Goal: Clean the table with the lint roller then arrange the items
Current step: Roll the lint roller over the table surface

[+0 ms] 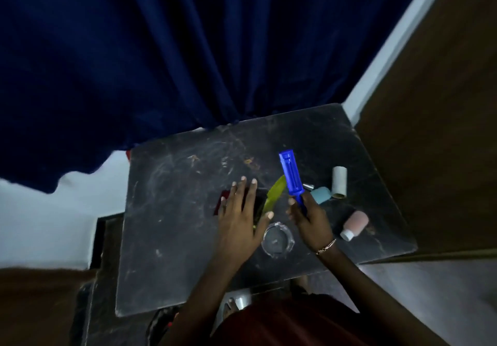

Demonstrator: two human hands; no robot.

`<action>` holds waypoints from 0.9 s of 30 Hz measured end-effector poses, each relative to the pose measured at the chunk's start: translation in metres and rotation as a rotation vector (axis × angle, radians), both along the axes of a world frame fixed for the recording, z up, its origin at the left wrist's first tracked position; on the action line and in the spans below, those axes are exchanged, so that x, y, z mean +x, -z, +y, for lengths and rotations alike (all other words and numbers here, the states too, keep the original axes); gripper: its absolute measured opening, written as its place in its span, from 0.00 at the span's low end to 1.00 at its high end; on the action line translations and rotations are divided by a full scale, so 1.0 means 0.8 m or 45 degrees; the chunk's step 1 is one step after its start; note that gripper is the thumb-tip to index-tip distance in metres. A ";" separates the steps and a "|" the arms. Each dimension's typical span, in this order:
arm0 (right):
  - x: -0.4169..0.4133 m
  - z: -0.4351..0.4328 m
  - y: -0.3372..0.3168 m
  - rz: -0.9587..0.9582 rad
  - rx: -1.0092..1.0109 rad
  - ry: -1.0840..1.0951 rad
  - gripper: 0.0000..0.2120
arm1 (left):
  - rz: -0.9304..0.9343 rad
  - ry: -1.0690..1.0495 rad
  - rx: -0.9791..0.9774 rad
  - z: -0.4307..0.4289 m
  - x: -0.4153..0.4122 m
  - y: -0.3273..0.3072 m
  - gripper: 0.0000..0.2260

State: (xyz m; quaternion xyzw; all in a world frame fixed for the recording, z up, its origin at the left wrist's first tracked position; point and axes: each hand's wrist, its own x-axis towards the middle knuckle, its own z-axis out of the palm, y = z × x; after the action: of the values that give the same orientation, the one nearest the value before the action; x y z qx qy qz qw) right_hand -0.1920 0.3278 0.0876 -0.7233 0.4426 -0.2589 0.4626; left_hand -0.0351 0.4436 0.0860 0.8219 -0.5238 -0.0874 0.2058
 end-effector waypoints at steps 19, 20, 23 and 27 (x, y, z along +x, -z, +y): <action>-0.192 -0.160 0.012 0.200 0.004 0.414 0.06 | 0.026 0.270 0.394 -0.307 -0.159 0.044 0.26; -0.198 -0.166 0.013 0.210 0.009 0.412 0.07 | 0.015 0.254 0.447 -0.320 -0.164 0.050 0.26; -0.211 -0.180 0.013 0.243 0.013 0.384 0.10 | -0.021 0.197 0.569 -0.348 -0.173 0.068 0.23; -0.221 -0.190 0.015 0.290 0.030 0.362 0.11 | 0.035 0.118 0.623 -0.364 -0.184 0.081 0.21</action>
State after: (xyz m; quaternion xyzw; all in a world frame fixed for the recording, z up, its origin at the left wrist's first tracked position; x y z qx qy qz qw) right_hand -0.3689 0.1759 0.0757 -0.6726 0.5928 -0.2329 0.3767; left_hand -0.1822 0.1527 0.0214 0.8211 -0.5214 -0.2321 0.0037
